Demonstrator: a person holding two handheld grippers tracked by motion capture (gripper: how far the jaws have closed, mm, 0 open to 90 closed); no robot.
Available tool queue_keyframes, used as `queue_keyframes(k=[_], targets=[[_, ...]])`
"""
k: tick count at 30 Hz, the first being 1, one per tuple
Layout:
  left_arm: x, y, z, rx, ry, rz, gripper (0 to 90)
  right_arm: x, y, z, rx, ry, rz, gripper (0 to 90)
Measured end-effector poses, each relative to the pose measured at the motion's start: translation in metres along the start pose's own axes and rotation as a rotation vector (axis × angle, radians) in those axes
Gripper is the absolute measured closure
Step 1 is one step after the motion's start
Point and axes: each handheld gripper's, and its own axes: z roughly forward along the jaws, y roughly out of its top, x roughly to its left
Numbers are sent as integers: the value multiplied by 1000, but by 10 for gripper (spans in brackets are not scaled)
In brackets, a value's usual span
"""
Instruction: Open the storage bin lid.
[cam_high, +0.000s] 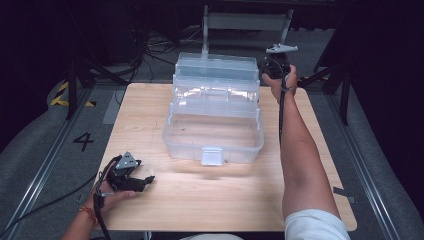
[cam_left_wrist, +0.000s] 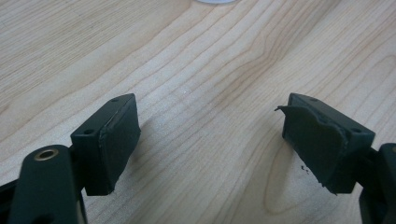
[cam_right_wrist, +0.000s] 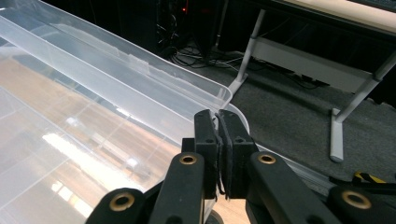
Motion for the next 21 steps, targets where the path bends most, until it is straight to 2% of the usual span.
queue_keyframes(k=[9, 21], targets=[[0, 0, 0, 1, 2, -1, 195, -1, -5, -10, -12, -2, 7, 848], [-1, 0, 0, 4, 5, -3, 196, 3, -20, -38, -42, 8, -8, 811]])
